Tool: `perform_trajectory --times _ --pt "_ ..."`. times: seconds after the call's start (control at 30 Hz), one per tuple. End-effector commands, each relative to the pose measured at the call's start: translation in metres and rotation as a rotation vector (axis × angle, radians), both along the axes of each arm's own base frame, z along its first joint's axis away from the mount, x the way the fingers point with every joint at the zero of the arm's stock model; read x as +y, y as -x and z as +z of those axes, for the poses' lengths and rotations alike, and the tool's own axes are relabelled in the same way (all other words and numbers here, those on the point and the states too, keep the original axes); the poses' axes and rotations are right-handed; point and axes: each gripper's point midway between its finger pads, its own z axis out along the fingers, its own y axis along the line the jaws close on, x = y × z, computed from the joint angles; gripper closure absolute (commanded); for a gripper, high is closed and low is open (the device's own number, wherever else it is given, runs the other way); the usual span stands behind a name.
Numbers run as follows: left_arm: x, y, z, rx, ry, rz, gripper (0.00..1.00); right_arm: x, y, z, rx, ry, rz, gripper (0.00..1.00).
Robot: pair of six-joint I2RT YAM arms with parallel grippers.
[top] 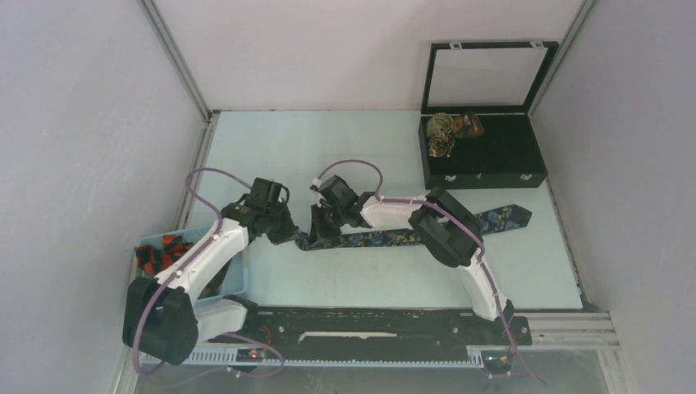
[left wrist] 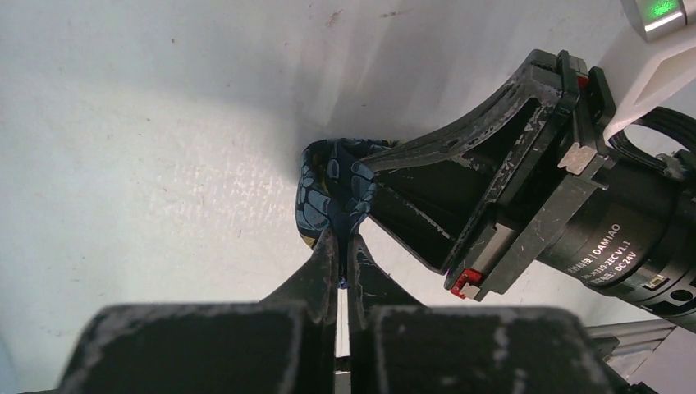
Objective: Roll the ties
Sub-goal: Roll the tie at the center of the board.
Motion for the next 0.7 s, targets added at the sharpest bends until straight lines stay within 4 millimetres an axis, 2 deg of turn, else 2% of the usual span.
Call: perform_trajectory --times 0.0,0.23,0.4,0.53,0.63,0.67 --pt "-0.011 -0.011 0.014 -0.037 0.036 -0.001 1.0 0.012 -0.001 0.01 -0.026 -0.034 0.004 1.0" --pt "-0.014 -0.011 0.011 -0.032 0.03 -0.01 1.0 -0.004 -0.011 0.029 -0.106 -0.01 -0.038 1.0" --pt "-0.017 -0.012 0.009 -0.029 0.026 -0.017 1.0 -0.017 -0.017 0.061 -0.19 -0.008 -0.054 1.0" --pt "-0.02 -0.013 0.007 -0.026 0.023 -0.023 1.0 -0.034 -0.021 0.085 -0.257 0.009 -0.076 0.96" --pt "-0.023 -0.013 0.007 -0.026 0.024 -0.031 1.0 -0.056 -0.027 0.102 -0.316 0.029 -0.112 0.91" --pt "-0.024 -0.014 0.007 -0.027 0.027 -0.036 1.0 -0.067 -0.029 0.102 -0.337 0.051 -0.136 0.9"
